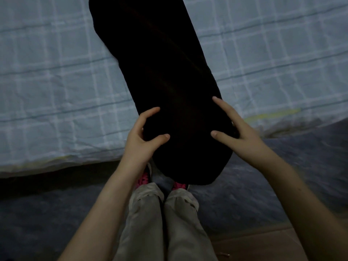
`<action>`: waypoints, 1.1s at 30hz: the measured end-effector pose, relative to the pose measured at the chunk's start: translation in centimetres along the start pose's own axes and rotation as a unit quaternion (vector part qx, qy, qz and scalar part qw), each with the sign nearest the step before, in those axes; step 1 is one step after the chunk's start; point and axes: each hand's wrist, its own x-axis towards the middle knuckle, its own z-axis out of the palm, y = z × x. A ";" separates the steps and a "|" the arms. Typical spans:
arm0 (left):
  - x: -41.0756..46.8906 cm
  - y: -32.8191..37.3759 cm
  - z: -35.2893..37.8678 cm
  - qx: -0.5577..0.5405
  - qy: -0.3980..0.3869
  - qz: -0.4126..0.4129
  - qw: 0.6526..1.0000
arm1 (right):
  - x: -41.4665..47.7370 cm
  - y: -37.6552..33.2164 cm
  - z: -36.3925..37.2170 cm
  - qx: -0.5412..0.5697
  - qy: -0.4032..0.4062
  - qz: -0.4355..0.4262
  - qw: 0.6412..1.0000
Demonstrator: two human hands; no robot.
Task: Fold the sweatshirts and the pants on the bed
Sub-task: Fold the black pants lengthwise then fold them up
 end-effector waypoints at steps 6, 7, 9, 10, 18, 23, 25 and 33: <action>-3.0 -0.5 -3.3 -0.003 0.029 0.034 0.999 | 0.0 0.1 2.3 0.042 0.007 -0.027 0.999; -3.5 -1.3 -2.4 0.000 0.018 0.017 1.000 | -0.1 0.8 3.1 0.032 -0.008 -0.001 0.999; -4.1 -2.8 -0.9 -0.002 -0.005 -0.019 1.000 | -0.6 2.4 4.3 0.017 -0.027 0.031 0.999; -4.2 -3.4 -0.6 -0.006 -0.013 -0.030 0.999 | -0.8 3.0 4.5 0.005 -0.021 0.030 0.999; -5.4 -6.4 0.0 0.021 -0.065 -0.048 0.996 | -3.3 5.8 6.6 -0.138 -0.103 0.011 0.985; -7.5 -7.5 1.0 0.029 -0.046 -0.051 0.997 | -4.1 5.7 6.6 -0.042 -0.091 0.016 0.995; -9.0 -7.5 1.4 0.013 -0.021 -0.069 0.997 | -5.5 5.3 6.8 0.019 -0.079 0.041 0.996; -13.4 -6.7 2.0 -0.022 -0.011 -0.097 0.995 | -10.1 3.7 7.0 0.133 -0.027 0.075 0.988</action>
